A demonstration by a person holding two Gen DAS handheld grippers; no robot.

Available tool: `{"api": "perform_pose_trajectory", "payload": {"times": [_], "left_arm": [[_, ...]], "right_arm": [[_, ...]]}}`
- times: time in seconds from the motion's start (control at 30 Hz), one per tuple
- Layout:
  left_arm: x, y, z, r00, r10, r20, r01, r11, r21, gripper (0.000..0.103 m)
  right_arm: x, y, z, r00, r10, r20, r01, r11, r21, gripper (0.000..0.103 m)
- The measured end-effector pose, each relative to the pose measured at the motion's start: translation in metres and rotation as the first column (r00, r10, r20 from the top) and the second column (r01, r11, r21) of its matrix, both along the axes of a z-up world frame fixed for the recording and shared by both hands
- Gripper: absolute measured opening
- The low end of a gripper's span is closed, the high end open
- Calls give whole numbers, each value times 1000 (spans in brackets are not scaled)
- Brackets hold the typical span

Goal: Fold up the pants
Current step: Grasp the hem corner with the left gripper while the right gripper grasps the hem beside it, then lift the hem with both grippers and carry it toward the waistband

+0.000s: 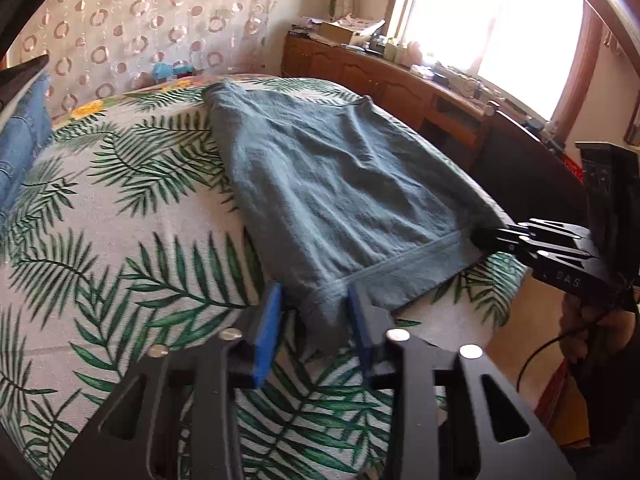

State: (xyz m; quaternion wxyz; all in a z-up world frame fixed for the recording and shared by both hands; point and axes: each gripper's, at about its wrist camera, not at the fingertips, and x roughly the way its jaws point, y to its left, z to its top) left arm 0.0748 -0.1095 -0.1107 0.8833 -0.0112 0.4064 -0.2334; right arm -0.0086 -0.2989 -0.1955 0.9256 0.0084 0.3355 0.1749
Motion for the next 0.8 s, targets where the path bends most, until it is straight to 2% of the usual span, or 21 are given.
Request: {"api": "perform_pose_trajectory", "payload": {"times": [0.13,0.27,0.4,0.6,0.8], "left_arm": [[-3,-2,4,1000,-20,19,20,1000,-4,13],[-8,0,22,997,-33,68,35,999,-25,12],[-8,6,54,990,-23,139,31,998,-49,11],[-11,20,110,965,6,261,12,998,-67,10],[-18,41,164,927,39,373,-7,996,-86,10]], "right_arm": [[-1,-3,-1,1000,0,5,0,1000,26,11],[-4,-4,3,1000,9,24,-10,999,42,10],[-6,-5,18,998,21,59,-25,998,62,10],[-12,6,64,982,52,180,-60,997,38,10],[-24,20,119,944,102,314,-105,994,-7,10]]}}
